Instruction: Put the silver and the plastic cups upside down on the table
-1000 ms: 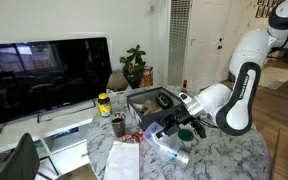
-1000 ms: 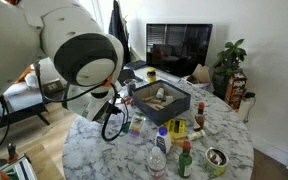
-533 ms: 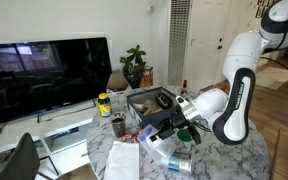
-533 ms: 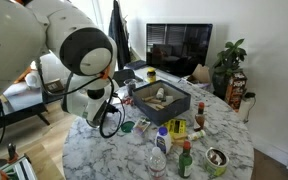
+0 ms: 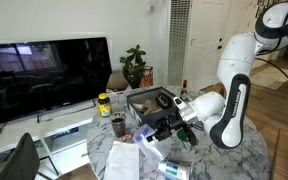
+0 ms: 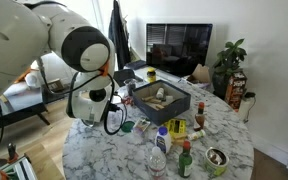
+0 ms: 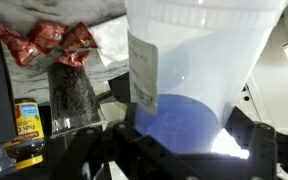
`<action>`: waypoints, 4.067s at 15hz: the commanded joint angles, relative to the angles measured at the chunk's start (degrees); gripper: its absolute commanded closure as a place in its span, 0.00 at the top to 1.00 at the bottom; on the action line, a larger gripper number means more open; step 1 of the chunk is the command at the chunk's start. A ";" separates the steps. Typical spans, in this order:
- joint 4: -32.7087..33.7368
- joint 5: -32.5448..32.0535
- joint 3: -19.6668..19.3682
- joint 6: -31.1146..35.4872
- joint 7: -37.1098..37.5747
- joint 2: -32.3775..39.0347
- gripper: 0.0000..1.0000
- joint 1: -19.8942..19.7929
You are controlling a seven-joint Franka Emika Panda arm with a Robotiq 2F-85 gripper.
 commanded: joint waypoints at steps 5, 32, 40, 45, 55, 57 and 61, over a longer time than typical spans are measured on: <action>10.41 0.49 -12.43 11.42 2.28 3.85 0.61 14.20; -2.34 1.86 -24.76 -1.86 4.45 -8.70 1.00 19.06; -12.54 0.28 -19.52 -25.02 13.73 -27.26 1.00 16.32; -11.47 -1.76 -2.34 -40.12 23.74 -26.21 1.00 8.00; -4.09 17.61 -5.85 -50.89 11.27 -24.23 1.00 17.15; -2.32 22.00 -8.48 -50.43 8.01 -22.46 1.00 20.42; -0.08 28.71 -6.36 -51.83 2.66 -19.16 1.00 20.45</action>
